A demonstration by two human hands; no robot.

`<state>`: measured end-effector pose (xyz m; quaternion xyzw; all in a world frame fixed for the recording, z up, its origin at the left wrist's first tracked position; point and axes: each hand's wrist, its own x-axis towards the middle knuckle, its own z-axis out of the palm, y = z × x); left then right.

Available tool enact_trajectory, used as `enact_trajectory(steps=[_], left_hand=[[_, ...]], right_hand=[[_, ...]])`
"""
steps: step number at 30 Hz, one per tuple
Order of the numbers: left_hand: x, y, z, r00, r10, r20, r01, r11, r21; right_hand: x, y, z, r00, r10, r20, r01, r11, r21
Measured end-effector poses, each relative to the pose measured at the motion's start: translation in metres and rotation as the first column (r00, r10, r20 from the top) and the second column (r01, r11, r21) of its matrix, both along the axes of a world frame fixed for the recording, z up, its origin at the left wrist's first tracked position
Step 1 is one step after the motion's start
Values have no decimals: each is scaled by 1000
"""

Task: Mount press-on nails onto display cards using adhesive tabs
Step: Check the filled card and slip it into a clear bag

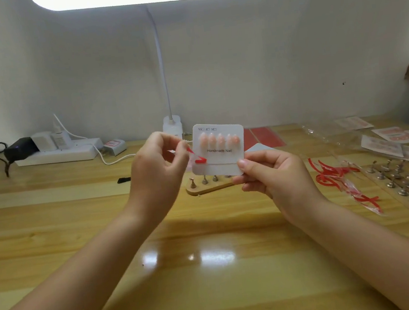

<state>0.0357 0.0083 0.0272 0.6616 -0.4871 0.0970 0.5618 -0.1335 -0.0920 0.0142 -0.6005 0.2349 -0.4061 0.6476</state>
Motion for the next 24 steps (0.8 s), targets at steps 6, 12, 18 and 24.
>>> enact_trajectory(steps=[6,12,18,24], left_hand=[[17,5,3,952,29,-305,-39,999,-29],[45,21,-6,879,42,-474,-62,998,-27],[37,23,-11,821,-133,-556,119,991,-61],[16,21,-18,883,-148,-444,161,987,-9]], right_hand=[[14,4,10,999,-7,32,5,999,40],[26,12,4,1000,-20,-11,21,997,80],[28,16,-4,996,-51,-74,56,996,75],[29,20,-8,996,-44,-71,47,998,45]])
